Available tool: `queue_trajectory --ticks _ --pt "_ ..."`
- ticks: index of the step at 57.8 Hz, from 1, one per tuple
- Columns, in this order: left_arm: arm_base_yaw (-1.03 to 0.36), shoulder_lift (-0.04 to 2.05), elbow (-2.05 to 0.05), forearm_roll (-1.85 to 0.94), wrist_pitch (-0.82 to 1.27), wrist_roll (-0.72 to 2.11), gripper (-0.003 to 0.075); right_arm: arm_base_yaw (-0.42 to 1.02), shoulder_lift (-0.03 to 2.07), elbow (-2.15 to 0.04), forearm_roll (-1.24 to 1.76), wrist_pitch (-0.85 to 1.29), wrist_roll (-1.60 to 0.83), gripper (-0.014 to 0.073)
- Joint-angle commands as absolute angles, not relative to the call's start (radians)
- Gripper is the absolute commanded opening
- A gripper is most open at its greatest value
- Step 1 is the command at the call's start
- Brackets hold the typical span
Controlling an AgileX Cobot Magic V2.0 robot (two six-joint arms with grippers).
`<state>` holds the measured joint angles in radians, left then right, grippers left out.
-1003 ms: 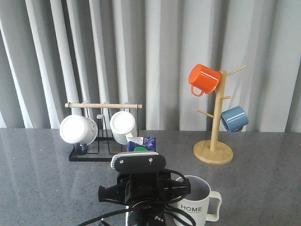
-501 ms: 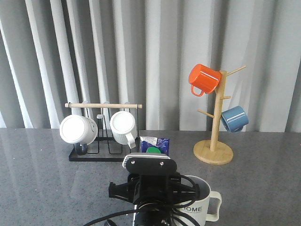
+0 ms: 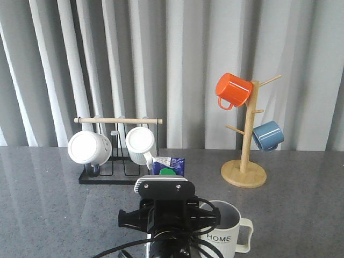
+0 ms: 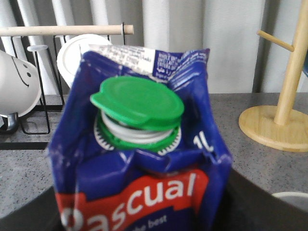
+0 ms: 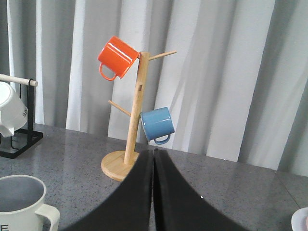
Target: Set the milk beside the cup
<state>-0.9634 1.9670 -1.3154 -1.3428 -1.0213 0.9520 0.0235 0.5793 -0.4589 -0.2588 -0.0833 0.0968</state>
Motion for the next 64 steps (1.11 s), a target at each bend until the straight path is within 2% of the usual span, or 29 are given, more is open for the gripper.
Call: queue_trajectory --ticks 1,64 --pt "-0.963 1.921 -1.333 -1.348 -1.058 0.946 0.0193 0.018 0.578 -0.490 -0.265 -0.154 0.093 -0.0009" --pt "-0.963 1.921 -1.333 -1.374 -1.017 0.949 0.0193 0.018 0.578 -0.490 -0.265 -0.154 0.093 -0.0009"
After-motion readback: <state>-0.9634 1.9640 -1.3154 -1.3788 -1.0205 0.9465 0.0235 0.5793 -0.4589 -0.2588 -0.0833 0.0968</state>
